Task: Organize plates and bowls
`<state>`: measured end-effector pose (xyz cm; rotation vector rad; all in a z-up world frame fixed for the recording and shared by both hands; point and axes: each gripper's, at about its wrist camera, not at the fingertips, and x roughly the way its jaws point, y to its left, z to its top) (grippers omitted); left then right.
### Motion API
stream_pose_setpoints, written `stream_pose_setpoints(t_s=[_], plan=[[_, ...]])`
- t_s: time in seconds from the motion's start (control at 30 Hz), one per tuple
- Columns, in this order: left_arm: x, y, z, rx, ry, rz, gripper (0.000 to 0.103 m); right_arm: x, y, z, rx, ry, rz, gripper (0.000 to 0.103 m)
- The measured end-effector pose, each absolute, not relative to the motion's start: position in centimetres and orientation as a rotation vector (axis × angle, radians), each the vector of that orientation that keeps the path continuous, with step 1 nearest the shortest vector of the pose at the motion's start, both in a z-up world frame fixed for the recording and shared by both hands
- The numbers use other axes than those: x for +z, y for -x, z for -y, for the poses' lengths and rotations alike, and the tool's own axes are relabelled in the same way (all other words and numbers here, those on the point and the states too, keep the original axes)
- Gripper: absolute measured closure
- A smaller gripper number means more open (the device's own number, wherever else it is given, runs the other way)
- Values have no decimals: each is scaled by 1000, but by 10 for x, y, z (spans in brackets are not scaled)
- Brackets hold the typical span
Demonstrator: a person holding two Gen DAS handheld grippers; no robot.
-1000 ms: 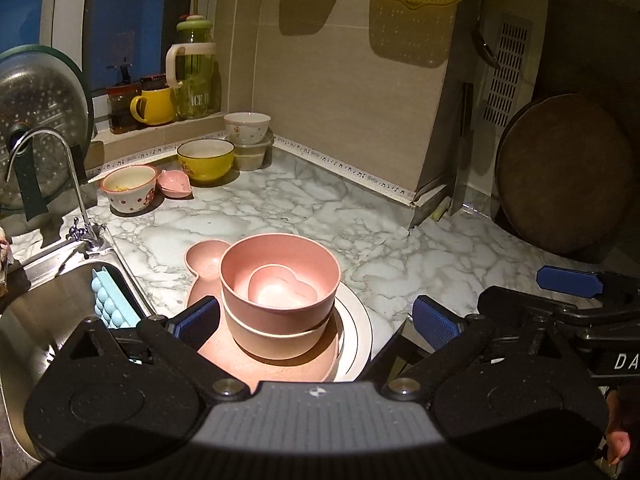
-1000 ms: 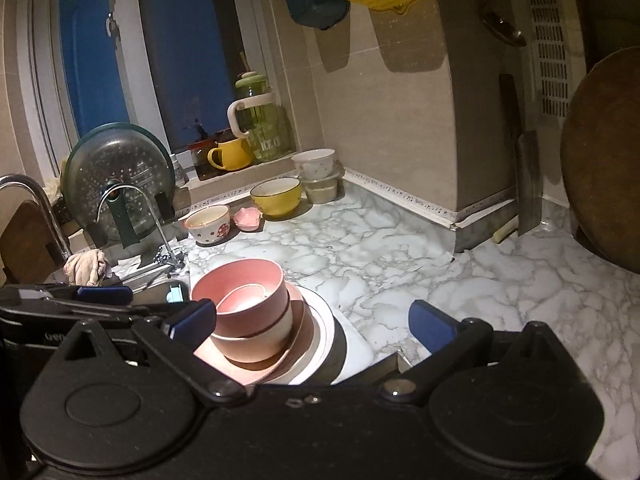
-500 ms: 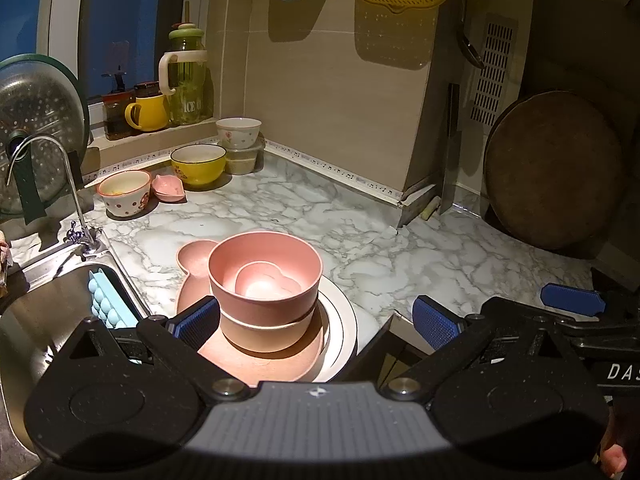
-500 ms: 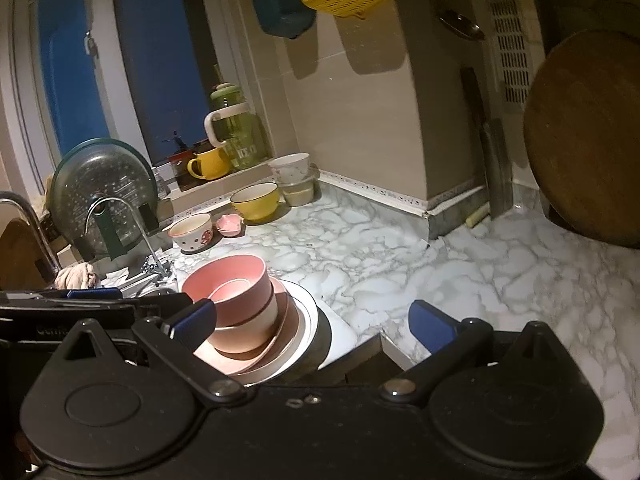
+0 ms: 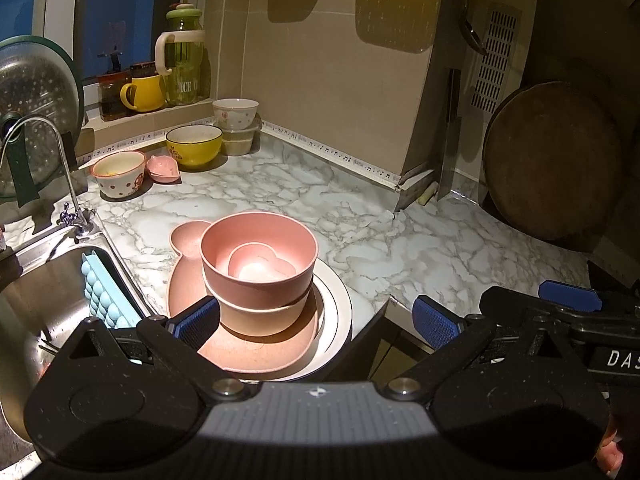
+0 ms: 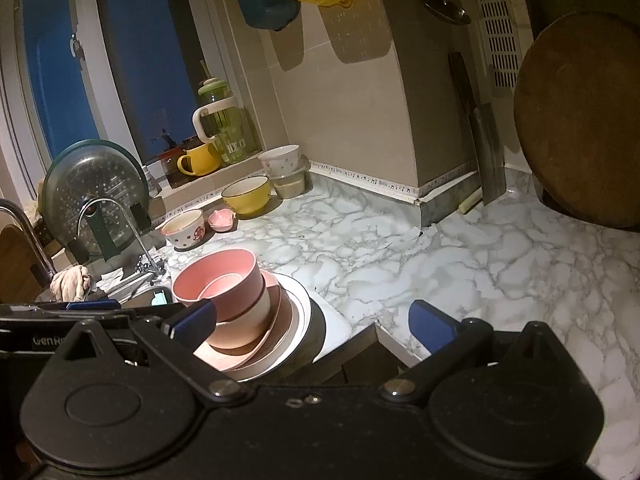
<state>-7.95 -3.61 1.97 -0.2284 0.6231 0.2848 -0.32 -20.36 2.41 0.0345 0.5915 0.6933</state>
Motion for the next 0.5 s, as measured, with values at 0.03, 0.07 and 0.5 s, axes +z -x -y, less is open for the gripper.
stream_pose_setpoints(t_s=[0.03,0.07,0.5], plan=[[19,79,36,285,231,-627,0,24,3,203,693,-36,-594,0],[19,79,35,285,233,-631,0,24,3,203,693,-37,-596,0],[16,79,36,283,246,-650,0,24,6,199,698,-28,-596,0]])
